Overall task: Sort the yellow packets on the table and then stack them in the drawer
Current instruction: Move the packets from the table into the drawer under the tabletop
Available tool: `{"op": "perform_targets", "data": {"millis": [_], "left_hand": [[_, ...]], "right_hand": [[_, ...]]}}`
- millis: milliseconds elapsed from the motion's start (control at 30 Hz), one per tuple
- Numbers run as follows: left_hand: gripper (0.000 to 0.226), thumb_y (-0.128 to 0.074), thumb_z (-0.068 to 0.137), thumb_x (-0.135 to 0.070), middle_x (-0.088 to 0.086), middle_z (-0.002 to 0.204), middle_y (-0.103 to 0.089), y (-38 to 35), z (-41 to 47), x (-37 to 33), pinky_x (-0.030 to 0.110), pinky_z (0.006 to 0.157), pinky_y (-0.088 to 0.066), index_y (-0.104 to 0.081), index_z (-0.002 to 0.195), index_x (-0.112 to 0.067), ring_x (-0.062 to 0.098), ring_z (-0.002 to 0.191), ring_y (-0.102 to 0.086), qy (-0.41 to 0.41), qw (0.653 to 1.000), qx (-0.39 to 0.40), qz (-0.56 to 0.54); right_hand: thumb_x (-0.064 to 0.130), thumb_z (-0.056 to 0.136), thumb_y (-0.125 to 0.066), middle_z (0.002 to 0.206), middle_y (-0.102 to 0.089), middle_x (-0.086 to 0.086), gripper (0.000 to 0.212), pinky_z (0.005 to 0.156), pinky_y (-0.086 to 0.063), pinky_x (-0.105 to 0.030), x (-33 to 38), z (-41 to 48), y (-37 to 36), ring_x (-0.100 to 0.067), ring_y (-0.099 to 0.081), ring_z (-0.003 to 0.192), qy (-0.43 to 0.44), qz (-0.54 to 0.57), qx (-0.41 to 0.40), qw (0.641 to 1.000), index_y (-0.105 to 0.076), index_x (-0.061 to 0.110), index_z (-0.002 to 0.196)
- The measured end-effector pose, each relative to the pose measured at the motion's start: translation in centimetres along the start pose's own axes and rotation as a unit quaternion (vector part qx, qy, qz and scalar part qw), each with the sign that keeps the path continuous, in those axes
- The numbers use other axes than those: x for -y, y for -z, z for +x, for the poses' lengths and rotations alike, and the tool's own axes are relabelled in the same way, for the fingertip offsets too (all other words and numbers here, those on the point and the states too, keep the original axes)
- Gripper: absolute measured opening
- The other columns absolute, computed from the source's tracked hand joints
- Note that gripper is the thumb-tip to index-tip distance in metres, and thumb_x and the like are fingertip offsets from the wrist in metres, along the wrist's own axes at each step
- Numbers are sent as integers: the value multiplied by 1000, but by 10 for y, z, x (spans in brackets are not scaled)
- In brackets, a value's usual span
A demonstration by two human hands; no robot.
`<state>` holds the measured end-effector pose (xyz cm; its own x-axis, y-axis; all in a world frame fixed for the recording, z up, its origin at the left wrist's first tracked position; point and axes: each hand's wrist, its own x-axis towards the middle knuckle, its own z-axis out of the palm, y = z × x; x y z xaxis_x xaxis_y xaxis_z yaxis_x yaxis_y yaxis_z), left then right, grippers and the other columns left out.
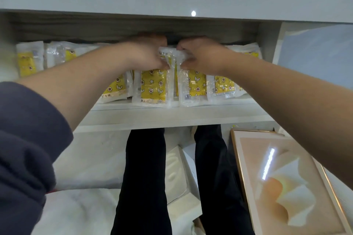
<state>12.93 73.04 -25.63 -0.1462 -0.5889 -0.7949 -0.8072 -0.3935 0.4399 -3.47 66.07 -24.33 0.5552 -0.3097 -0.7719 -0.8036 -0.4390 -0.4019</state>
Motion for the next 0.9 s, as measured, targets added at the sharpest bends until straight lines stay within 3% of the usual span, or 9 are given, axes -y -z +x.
{"op": "perform_targets", "data": {"millis": [67, 133, 233, 367, 500, 600, 667, 800, 900], "left_hand": [[42, -63, 88, -42, 4, 109, -56, -5, -5, 2, 32, 76, -43, -50, 123, -22, 23, 93, -52, -2, 999, -39, 13], [48, -62, 87, -42, 6, 125, -54, -9, -12, 9, 37, 88, -43, -48, 129, -25, 28, 109, -52, -11, 994, -104, 19], [72, -68, 81, -49, 8, 145, -38, -13, -28, 26, 50, 109, -30, -38, 142, -26, 33, 132, -36, -30, 981, -188, 48], [107, -75, 64, -60, 3, 158, -21, -26, -45, 48, 54, 116, -10, -21, 150, -26, 28, 144, -19, -84, 973, -142, 161], [116, -79, 63, -56, 6, 161, -15, -42, -43, 57, 61, 112, -12, -16, 152, -17, 27, 147, -16, -124, 944, -144, 269], [115, -77, 66, -56, 5, 161, -12, -41, -42, 53, 62, 113, -8, -12, 153, -19, 26, 148, -14, -116, 948, -142, 261], [113, -73, 68, -59, 5, 162, -9, -36, -50, 56, 61, 114, -6, -9, 153, -21, 26, 148, -12, -119, 949, -147, 254], [108, -60, 73, -66, 7, 162, -3, -31, -74, 77, 59, 115, -6, -3, 153, -22, 27, 149, -8, -129, 934, -157, 294], [103, -59, 77, -64, 9, 161, -7, -34, -78, 87, 60, 115, -9, -7, 154, -20, 28, 148, -13, -120, 928, -155, 316]], "right_hand": [[28, 91, -60, 130, -51, -1, 48, 90, -44, -33, -1, -6, -5, -21, -50, 111, 18, -12, -32, 999, -47, 23, 137], [30, 90, -57, 136, -48, -2, 48, 103, -38, -39, 1, -15, -10, -24, -46, 121, 28, -22, -95, 995, -48, 24, 137], [41, 88, -58, 121, -56, 2, 38, 102, -36, -39, 6, -24, -19, -20, -52, 111, 17, -18, -172, 985, -57, 24, 123], [58, 81, -63, 109, -58, 4, 44, 93, -39, -36, 19, -22, -38, -17, -53, 102, 34, -62, -183, 981, -58, 23, 107], [48, 81, -68, 112, -58, 0, 39, 93, -37, -37, 23, -14, -48, -21, -53, 107, 34, -72, -230, 970, -58, 21, 109], [39, 82, -71, 115, -57, -3, 41, 91, -41, -35, 20, -17, -46, -23, -52, 110, 48, -19, -210, 976, -59, 17, 113], [37, 78, -75, 126, -54, -5, 54, 99, -42, -39, 11, -27, -42, -24, -49, 118, 80, -18, -200, 976, -56, 17, 124], [52, 73, -75, 160, -20, -2, 97, 118, -15, -51, -16, -45, -35, -27, -16, 148, 98, -192, -121, 969, -25, 23, 151], [63, 78, -63, 163, 3, 0, 107, 119, -4, -54, -19, -39, -38, -25, 4, 150, 92, -248, -64, 962, -2, 22, 155]]}}
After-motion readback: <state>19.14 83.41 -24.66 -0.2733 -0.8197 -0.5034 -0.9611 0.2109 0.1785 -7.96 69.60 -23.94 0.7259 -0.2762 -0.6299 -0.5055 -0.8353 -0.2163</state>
